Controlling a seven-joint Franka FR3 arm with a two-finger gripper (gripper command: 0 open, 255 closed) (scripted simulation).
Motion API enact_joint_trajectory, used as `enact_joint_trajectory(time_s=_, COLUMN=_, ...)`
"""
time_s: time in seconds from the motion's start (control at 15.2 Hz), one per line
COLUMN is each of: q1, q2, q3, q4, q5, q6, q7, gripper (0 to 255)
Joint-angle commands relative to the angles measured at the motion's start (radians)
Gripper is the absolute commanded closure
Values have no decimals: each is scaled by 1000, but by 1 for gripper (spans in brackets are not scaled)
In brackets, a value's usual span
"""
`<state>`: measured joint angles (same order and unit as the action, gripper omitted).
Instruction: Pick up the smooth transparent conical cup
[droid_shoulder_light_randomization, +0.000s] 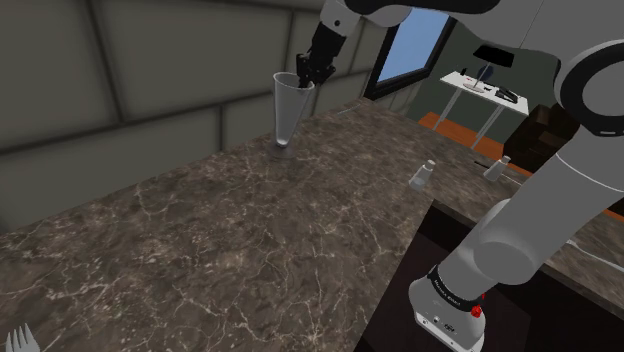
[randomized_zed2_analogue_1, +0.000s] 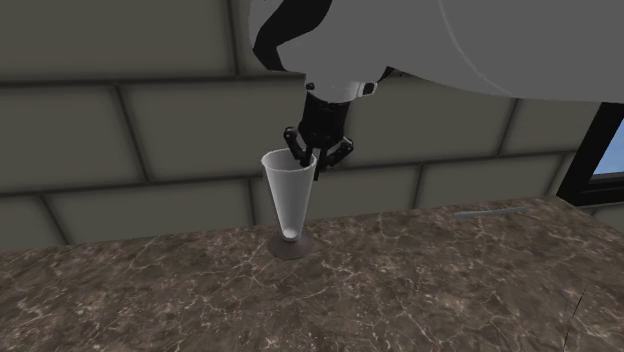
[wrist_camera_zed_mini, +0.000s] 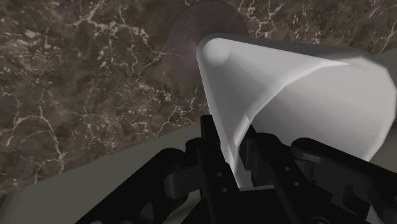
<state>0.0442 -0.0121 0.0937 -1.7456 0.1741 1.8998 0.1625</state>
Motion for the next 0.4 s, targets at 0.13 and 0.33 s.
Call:
enact_joint_trajectory(time_s=0.13, q1=-1, q2=6, q3=-1, q4=63, q5=-3, q6=-56, q7=8, gripper=255)
enact_joint_trajectory(time_s=0.33, q1=-1, q2=8, q3=-1, q4=81, q5=-4, q6=-72, q7=10, gripper=255)
